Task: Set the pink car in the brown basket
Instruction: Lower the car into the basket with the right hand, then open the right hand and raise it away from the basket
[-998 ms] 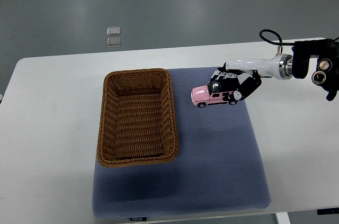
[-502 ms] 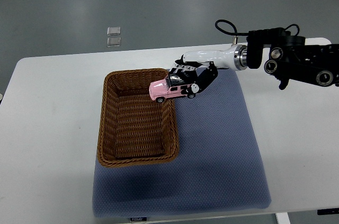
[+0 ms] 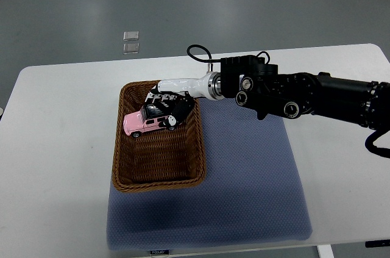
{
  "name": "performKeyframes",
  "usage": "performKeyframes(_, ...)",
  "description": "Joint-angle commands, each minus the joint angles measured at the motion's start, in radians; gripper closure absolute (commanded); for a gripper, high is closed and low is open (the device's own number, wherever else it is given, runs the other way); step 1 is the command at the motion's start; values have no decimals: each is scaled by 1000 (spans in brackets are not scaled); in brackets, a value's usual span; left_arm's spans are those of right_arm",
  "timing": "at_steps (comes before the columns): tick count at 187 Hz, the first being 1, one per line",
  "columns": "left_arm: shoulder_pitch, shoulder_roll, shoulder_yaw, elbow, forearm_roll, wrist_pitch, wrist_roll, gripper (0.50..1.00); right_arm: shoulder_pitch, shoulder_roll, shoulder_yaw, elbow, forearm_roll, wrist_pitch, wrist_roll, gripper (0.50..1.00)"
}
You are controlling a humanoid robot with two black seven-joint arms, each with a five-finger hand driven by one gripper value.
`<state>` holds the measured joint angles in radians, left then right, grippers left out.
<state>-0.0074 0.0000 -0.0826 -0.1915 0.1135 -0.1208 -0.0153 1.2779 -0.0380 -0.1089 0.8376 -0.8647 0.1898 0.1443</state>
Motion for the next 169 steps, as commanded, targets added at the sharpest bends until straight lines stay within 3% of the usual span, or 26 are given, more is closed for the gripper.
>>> performKeyframes(1,0,0,1,1,0,0,0,500,-23,21,0,-20,-3,-9,0,1000)
performKeyframes(22,1,0,1,1,0,0,0,500,-38,26,1,-28,-5,-19,0,1000)
performKeyframes(34,0,0,1,1,0,0,0,500,-48,26,1,-29,-5,-19,0,885)
performKeyframes(40,0,0,1,1,0,1,0,500,-55,26,3,-29,-5,-21,0,785)
performKeyframes(46,0,0,1,1,0,0,0,500,-58,26,5,-29,-3,-21,0,722)
performKeyframes(60,0,0,1,1,0,0,0,500,-61,24,8,-31,-2,-21,0,634)
performKeyframes(74,0,0,1,1,0,1,0,500,-60,18,18,-31,1,-19,-2,605)
performKeyframes(102,-2,0,1,3,0,0,0,500,-49,-13,75,-31,13,-23,-2,605)
performKeyframes(134,0,0,0,4,0,0,0,500,-78,-118,368,-21,115,-12,0,605)
performKeyframes(151,-2,0,1,1,0,0,0,500,-184,-194,549,-8,233,-6,1,603)
performKeyframes(169,-2,0,1,0,0,0,0,500,-291,-203,764,8,355,-6,1,603)
